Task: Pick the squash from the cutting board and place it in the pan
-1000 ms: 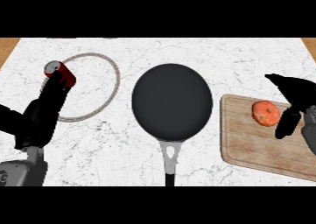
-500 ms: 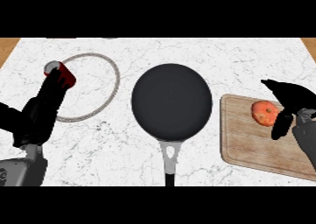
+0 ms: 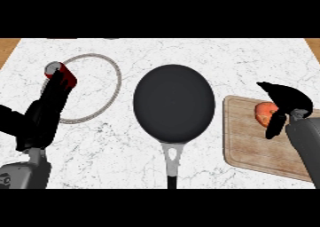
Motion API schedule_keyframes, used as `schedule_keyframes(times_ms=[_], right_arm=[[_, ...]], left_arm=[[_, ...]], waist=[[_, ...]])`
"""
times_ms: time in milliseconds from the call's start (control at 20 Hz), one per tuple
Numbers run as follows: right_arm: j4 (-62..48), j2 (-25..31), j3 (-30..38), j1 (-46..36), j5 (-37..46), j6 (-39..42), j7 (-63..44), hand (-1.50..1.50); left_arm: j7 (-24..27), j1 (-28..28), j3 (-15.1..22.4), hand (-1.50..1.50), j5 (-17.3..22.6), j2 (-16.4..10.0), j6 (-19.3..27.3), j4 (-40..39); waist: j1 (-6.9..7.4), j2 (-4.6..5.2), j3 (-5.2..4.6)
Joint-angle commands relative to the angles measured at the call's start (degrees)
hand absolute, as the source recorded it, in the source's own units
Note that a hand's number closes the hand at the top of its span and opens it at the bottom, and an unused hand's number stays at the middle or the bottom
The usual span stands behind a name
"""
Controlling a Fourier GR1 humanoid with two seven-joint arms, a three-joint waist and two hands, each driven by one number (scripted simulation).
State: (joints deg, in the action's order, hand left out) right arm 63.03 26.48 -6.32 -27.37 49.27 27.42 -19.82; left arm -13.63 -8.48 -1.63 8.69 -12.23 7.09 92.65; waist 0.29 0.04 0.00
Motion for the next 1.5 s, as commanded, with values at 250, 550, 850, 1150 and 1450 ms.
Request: schedule_keyframes(times_ms=[250,550,850,1150,1450], right_arm=[[-5.9,-2.0,-0.1,-3.2,4.4,-3.8,8.7,1.50],[-13.1,-2.7,1.9,-2.0,5.9,-11.6,15.2,1.50],[-2.3,-1.9,3.7,-0.3,6.8,-13.5,11.3,1.50],[4.1,-26.0,-13.3,-9.1,8.7,-14.6,-13.4,1.50],[9.8,-26.4,-25.8,-21.7,15.0,-17.8,-33.9,1.50]], left_arm=[[0.9,-1.1,-3.7,0.00,1.0,-1.1,-3.7,-2.7],[-0.1,-0.3,0.1,0.00,-3.0,2.5,-0.5,-0.1],[2.7,4.0,-3.1,0.00,-0.7,0.9,-3.8,0.4],[0.3,-2.3,0.9,0.00,-1.7,2.7,-3.6,-1.7],[-1.8,-4.6,1.5,0.00,-1.5,2.5,-4.3,-2.8]], waist=[[-0.03,0.01,0.00],[0.07,0.05,0.02],[-0.12,-0.13,-0.01],[5.86,-0.29,-0.25],[6.90,-1.15,-0.36]])
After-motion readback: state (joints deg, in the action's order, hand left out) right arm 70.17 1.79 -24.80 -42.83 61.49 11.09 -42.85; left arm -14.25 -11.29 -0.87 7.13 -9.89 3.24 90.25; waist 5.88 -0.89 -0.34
